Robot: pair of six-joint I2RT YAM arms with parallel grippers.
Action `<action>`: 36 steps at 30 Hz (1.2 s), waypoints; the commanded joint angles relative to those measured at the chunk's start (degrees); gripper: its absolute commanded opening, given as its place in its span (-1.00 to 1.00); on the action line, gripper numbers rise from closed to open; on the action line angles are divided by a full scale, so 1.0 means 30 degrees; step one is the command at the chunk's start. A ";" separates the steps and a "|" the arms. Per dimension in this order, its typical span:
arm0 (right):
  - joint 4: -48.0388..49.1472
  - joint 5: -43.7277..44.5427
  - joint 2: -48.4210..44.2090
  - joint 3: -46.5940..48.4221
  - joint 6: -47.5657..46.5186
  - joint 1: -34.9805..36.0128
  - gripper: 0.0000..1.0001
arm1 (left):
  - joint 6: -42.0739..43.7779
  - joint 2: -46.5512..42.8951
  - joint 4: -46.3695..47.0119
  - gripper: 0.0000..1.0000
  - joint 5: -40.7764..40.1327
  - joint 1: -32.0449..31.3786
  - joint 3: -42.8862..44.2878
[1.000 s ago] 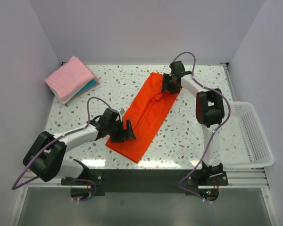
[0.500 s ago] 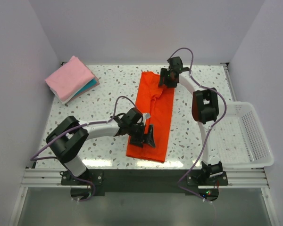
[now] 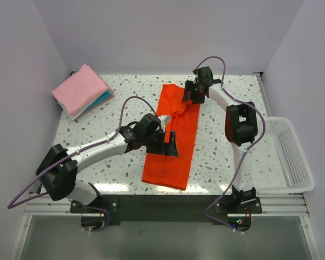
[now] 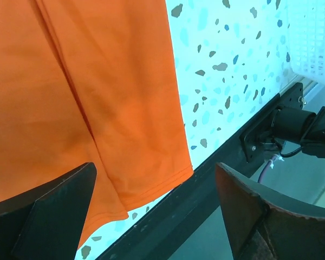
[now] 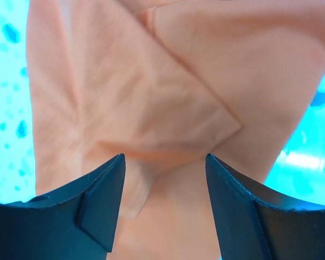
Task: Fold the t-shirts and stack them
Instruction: Fold the tshirt
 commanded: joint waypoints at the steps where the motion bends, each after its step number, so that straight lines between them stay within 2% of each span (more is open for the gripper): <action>1: 0.0120 -0.0200 -0.4138 -0.0941 0.0094 0.0299 0.29 | 0.1059 -0.1621 -0.1807 0.92 -0.1853 0.0272 -0.0093; 5: 0.0122 0.0357 -0.7214 -0.4132 0.0418 0.1467 0.29 | 0.0914 -0.3083 -0.2572 0.91 -0.2821 0.0770 -0.2198; 12: 0.0062 0.1880 -1.3774 -1.3641 0.2934 0.4394 0.29 | -0.0140 -0.6309 -0.3101 0.89 -0.3174 0.1152 -0.5362; 17: -0.0405 0.3344 -1.8469 -1.8897 0.7208 0.7325 0.28 | -0.0728 -0.8301 -0.3858 0.87 -0.3378 0.1385 -0.7300; 18: -0.0784 0.3405 -2.0013 -2.0268 0.8607 0.8578 0.28 | -0.0669 -0.8479 -0.4066 0.85 -0.3669 0.1560 -0.7390; 22: -0.2161 0.4898 -2.2953 -2.2680 1.1984 1.1106 0.27 | -0.0522 -0.8978 -0.3894 0.81 -0.3380 0.1826 -0.8268; 24: -0.2747 0.5745 -2.4065 -2.3705 1.3737 1.3267 0.25 | -0.0551 -0.8862 -0.3398 0.79 -0.3000 0.1884 -0.8853; 25: -0.2895 0.5749 -2.4275 -2.3710 1.4299 1.3278 0.25 | -0.0580 -0.8861 -0.3395 0.79 -0.2853 0.1855 -0.8855; 28: -0.3160 0.6276 -2.4307 -2.4382 1.6176 1.5295 0.23 | -0.0843 -0.8891 -0.2810 0.69 -0.2793 0.1884 -0.9206; 32: -0.2662 0.7066 -2.2761 -2.4560 1.8051 1.8016 0.19 | -0.0845 -0.8482 -0.2254 0.62 -0.2589 0.1855 -0.9441; 36: -0.3100 0.7946 -2.1350 -2.4004 1.9168 1.9049 0.15 | -0.0581 -0.8247 -0.1784 0.58 -0.2354 0.1855 -0.9354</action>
